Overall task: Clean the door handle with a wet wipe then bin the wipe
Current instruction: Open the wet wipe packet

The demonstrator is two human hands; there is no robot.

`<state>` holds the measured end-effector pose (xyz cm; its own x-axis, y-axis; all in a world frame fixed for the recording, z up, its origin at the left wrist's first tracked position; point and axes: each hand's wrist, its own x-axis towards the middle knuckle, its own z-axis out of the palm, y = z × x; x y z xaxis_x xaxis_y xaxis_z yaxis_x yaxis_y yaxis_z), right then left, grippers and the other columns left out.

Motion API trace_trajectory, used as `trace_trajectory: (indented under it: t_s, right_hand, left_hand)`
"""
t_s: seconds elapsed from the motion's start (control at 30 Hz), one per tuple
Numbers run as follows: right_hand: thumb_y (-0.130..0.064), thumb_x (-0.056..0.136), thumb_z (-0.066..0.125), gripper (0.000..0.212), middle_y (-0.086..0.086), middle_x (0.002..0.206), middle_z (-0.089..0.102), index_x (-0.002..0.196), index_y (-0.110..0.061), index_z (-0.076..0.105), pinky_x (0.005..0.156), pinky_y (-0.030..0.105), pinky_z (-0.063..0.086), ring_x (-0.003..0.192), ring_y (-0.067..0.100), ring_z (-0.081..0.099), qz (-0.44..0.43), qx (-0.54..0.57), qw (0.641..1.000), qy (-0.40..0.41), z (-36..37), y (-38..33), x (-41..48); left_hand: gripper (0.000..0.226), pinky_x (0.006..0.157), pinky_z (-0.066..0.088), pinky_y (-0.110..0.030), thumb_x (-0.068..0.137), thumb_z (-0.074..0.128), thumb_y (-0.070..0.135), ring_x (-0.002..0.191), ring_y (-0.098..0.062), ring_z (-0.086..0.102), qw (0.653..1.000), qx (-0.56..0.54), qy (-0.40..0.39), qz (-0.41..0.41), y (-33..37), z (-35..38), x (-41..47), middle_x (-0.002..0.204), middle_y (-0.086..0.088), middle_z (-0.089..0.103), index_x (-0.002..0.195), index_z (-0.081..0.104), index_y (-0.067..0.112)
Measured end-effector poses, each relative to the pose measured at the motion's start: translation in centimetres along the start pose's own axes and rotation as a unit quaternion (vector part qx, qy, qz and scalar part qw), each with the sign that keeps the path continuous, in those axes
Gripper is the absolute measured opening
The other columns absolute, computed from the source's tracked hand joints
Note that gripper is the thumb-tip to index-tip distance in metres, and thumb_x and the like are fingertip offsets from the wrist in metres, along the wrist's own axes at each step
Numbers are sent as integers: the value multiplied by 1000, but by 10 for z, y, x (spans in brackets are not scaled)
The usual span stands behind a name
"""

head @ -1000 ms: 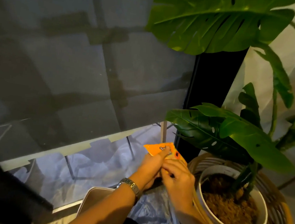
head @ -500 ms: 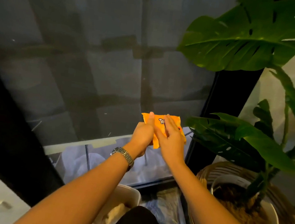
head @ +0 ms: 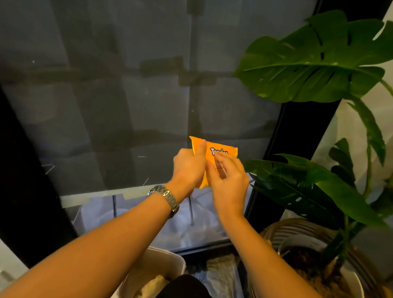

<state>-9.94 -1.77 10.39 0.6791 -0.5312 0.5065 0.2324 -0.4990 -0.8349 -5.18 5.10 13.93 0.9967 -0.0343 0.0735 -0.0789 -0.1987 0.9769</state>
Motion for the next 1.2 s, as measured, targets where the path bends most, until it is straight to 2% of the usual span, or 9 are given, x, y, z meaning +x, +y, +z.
trace_trajectory:
  t_s: [0.23, 0.43, 0.53, 0.67, 0.87, 0.93, 1.0, 1.1, 1.2]
  right_hand:
    - [-28, 89, 63, 24, -2, 63, 56, 84, -5, 68, 47, 8, 40, 56, 7, 49, 76, -8, 994, -77, 2, -7, 2]
    - [-29, 97, 49, 32, 14, 83, 68, 94, -4, 69, 54, 11, 39, 67, 16, 54, 54, -119, 985, -110, 4, -10, 12]
    - [-27, 99, 44, 37, 16, 80, 65, 87, -1, 67, 50, 12, 33, 65, 17, 50, 33, -167, 980, -99, 5, -11, 15]
    - [-22, 98, 45, 38, 11, 66, 52, 75, 2, 65, 46, 18, 27, 60, 18, 46, 6, -191, 977, -99, 4, -14, 20]
    - [-12, 93, 50, 33, 3, 52, 45, 62, -8, 59, 42, 12, 23, 43, 8, 32, 27, -159, 984, -73, -3, -19, 33]
    - [-15, 93, 55, 26, 3, 55, 54, 71, -11, 67, 49, 11, 36, 50, 9, 45, 25, -85, 992, -95, -6, -22, 31]
    - [-23, 92, 58, 21, 12, 78, 70, 99, -10, 74, 64, 20, 50, 69, 18, 61, 20, -32, 993, -116, -8, -24, 26]
    - [-27, 91, 61, 24, 12, 90, 71, 103, -11, 74, 61, 0, 41, 75, 11, 56, -1, -49, 997, -64, -7, -21, 27]
    - [-26, 89, 64, 25, 12, 94, 69, 100, -7, 75, 56, -1, 36, 78, 9, 53, -6, -69, 997, -20, -8, -24, 31]
  left_hand:
    - [42, 60, 47, -33, 79, 69, 36, 60, -20, 53, 995, -15, 64, -78, 4, -6, 4, 57, -5, 54, 51, 51, 9]
    - [36, 75, 58, -43, 83, 64, 38, 78, -28, 67, 993, -31, 63, -92, 12, -2, 3, 70, -10, 64, 62, 61, 8]
    - [40, 69, 58, -40, 85, 61, 37, 73, -29, 66, 995, -20, 68, -69, 15, -1, 3, 76, -16, 67, 66, 63, 2]
    - [47, 46, 39, -24, 89, 56, 33, 51, -16, 47, 997, 2, 73, -31, 18, -2, 1, 54, -5, 50, 49, 47, 10]
    - [47, 53, 39, -28, 91, 53, 32, 53, -17, 44, 998, 12, 65, 16, 18, -2, 1, 54, -5, 47, 49, 42, 13]
    - [41, 59, 41, -30, 92, 50, 32, 62, -18, 50, 997, 10, 71, 35, 20, -6, 3, 61, -5, 54, 56, 48, 13]
    - [32, 67, 45, -31, 94, 46, 31, 74, -20, 56, 996, 13, 69, 59, 24, -7, 4, 78, -7, 62, 74, 58, 11]
    - [25, 73, 51, -33, 96, 42, 32, 84, -20, 62, 995, -13, 46, 85, 27, -5, 1, 90, -7, 65, 87, 58, 16]
    - [25, 71, 53, -30, 97, 40, 33, 82, -19, 63, 994, -17, 30, 104, 29, -5, 1, 89, -7, 66, 84, 57, 19]
